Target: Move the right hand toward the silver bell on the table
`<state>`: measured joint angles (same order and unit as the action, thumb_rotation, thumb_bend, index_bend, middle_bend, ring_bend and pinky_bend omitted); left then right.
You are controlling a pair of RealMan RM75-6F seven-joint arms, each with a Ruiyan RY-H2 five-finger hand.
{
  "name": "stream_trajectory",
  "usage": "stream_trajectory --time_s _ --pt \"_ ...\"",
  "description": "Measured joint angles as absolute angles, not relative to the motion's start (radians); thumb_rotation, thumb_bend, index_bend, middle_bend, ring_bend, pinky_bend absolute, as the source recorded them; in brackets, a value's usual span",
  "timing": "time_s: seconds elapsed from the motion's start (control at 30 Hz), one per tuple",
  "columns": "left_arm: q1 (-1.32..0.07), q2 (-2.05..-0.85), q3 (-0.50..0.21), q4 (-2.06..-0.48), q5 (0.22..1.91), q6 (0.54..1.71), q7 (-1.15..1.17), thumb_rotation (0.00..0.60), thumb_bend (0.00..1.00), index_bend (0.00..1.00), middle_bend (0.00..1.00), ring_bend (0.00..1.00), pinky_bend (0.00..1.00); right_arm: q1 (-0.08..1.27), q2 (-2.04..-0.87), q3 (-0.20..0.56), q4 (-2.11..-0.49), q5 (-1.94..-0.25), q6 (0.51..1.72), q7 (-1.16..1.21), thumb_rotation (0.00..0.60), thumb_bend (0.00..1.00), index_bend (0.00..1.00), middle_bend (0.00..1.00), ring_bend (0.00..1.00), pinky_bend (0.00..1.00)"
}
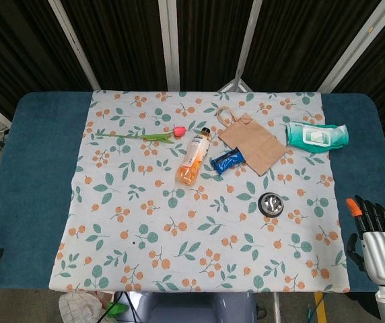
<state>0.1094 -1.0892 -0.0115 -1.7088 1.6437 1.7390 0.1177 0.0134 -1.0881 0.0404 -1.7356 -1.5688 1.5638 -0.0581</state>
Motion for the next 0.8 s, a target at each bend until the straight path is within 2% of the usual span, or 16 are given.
stream_trajectory --time_s 0.47,0.8 --pt "0.115 -1.089 -0.010 -1.707 1.650 1.751 0.111 0.600 0.33 0.06 0.00 0.00 0.10 0.007 -1.112 0.055 -1.713 -1.592 1.610 -0.042 0.600 0.81 0.00 0.00 0.00 0.00" --pt "0.117 -1.089 -0.009 -1.712 1.648 1.751 0.118 0.600 0.33 0.06 0.00 0.00 0.10 0.016 -1.127 0.055 -1.709 -1.595 1.595 -0.021 0.600 0.81 0.00 0.00 0.00 0.00"
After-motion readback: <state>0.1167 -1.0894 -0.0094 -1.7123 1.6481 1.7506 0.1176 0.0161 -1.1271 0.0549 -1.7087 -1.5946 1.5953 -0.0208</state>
